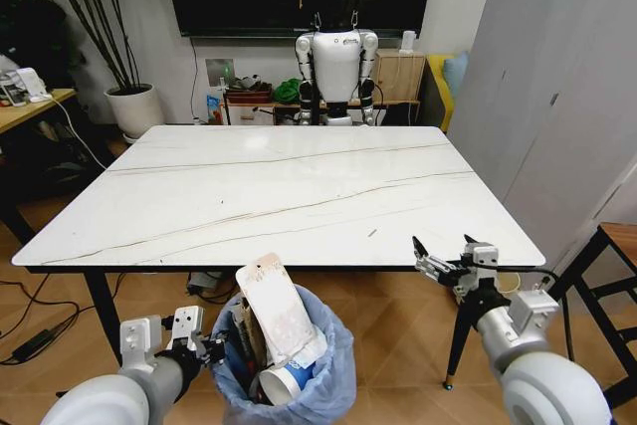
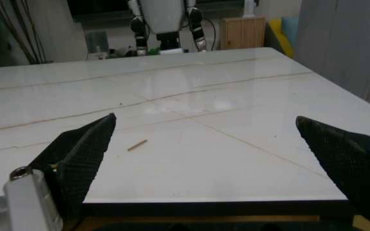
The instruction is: Pick up the trash bin and place the trash from the table into it.
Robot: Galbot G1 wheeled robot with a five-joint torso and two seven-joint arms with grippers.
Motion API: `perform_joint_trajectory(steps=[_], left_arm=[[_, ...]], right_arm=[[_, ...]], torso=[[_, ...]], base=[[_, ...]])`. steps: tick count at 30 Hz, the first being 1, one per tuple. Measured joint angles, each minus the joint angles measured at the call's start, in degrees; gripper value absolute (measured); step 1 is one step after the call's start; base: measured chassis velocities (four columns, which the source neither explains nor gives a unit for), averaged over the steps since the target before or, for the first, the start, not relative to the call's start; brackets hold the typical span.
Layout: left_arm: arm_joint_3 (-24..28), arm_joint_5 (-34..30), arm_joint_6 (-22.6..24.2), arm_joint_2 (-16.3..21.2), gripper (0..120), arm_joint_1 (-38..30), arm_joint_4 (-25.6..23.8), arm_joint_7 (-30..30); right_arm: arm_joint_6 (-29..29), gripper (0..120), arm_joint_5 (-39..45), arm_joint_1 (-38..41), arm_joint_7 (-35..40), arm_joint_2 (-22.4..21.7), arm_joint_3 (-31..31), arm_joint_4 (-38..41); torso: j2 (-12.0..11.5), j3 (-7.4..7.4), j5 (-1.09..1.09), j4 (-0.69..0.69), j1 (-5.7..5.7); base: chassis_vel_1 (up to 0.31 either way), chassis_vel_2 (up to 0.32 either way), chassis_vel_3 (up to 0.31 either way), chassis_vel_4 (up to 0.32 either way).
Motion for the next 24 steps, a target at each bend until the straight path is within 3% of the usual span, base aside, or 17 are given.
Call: perform_joint_trajectory(steps=[10,24], left_arm=[[-1.93,17.82,0.0,-3.4,0,5.84,-0.03,10.02],[-3.56,20.0,0.0,-7.11,0,8.09,-0.48,11.6]], right_arm=[[2.57,100,-6.52,-4.72,-1.46,5.24,0.04,1.77],[3.67,100,-9.96,-8.22,-1.81,7.33,-2.16,1.84]], torso=[[-3.03,-1.4,-0.01,0.0,-1.6],[-6.85,-3.14,0.0,-0.01,-3.68]], base=[[0.0,0.0,0.0,0.0],[0.0,0.0,0.0,0.0]])
